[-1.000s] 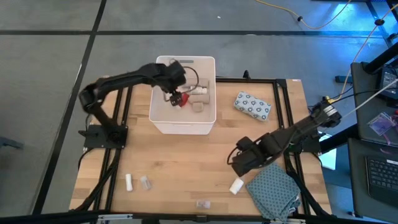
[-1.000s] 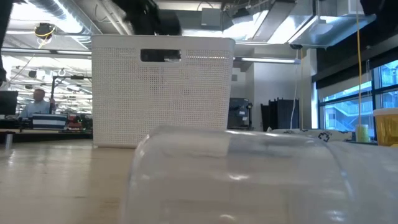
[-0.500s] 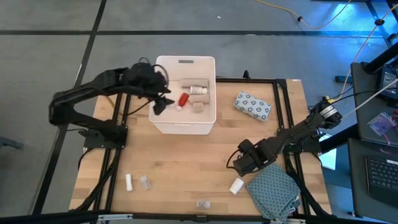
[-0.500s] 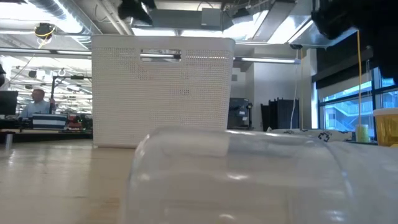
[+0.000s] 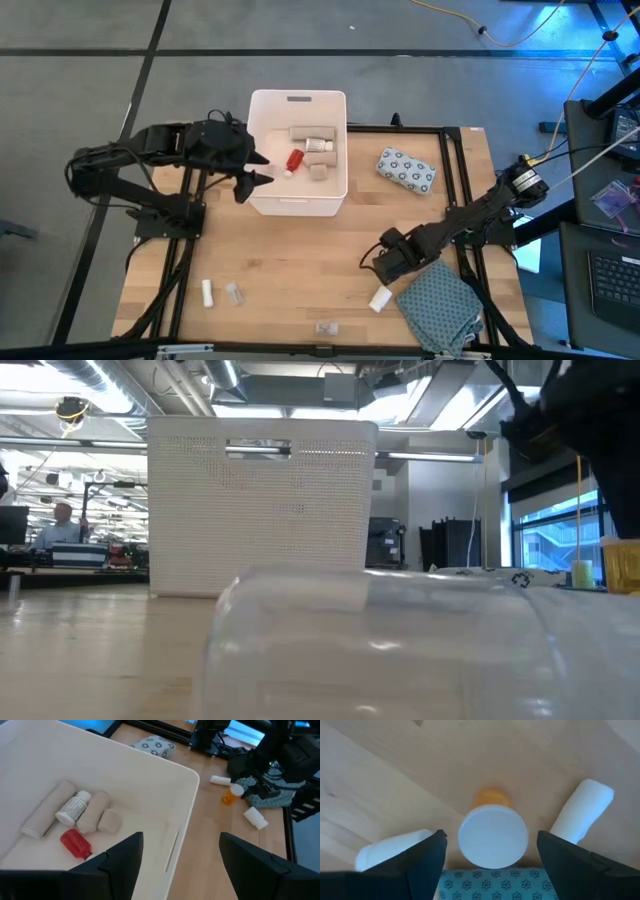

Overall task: Pick & place medical supplies in basket/bin
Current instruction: Put the orange pill bottle into the white bin

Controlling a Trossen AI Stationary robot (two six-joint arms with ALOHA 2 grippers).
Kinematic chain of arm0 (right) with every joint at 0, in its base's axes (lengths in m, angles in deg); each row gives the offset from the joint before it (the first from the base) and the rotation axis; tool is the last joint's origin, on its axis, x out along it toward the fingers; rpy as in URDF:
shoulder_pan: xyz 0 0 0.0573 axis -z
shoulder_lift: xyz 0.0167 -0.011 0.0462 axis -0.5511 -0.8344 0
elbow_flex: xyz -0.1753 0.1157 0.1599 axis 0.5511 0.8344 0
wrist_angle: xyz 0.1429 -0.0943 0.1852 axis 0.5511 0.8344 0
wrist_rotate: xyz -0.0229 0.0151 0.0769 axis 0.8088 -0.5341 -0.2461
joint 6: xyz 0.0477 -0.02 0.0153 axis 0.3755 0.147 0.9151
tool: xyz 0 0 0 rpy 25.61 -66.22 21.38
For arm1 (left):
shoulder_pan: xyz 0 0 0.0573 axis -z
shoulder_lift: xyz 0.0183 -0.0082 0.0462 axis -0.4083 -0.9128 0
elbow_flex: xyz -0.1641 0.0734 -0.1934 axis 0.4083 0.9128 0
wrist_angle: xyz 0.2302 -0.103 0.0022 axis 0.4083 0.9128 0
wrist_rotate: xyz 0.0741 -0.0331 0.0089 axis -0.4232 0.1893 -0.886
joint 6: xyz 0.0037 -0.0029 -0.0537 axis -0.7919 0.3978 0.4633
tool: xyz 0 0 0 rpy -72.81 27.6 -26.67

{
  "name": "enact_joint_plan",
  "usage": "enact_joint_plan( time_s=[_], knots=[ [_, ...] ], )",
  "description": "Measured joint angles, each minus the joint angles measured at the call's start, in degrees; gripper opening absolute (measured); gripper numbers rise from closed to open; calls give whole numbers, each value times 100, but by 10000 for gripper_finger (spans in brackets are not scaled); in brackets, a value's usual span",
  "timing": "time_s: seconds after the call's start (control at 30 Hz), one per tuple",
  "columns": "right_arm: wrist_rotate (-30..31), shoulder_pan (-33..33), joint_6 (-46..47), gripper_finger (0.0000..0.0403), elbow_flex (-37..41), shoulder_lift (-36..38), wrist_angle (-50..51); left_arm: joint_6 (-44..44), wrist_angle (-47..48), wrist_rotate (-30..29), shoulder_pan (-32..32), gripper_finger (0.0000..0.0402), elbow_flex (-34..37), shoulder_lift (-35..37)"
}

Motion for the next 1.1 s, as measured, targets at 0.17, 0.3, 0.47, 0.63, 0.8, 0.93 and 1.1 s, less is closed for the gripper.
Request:
enact_joint_plan(
  time_s=[0.17,0.3,0.47,0.63,0.8,0.93,1.1],
  knots=[
    [13,-2,-2,308,13,-189,-41,7,33,-147,181,254,2,-74],
    [13,0,-2,283,11,-349,-96,7,41,-160,260,254,0,-108],
    [-25,0,-3,216,10,-386,-149,6,41,-170,330,254,2,-107],
    [-101,0,-13,196,-1,-380,-153,7,89,-256,408,255,2,-110],
    [-166,0,-181,204,-430,-382,-136,144,479,-249,452,254,2,-66],
    [-119,107,-614,221,-1158,-382,-148,309,619,-259,499,255,2,174],
    [377,295,-1377,200,-2269,-382,-147,393,517,-796,700,254,2,676]
  ],
)
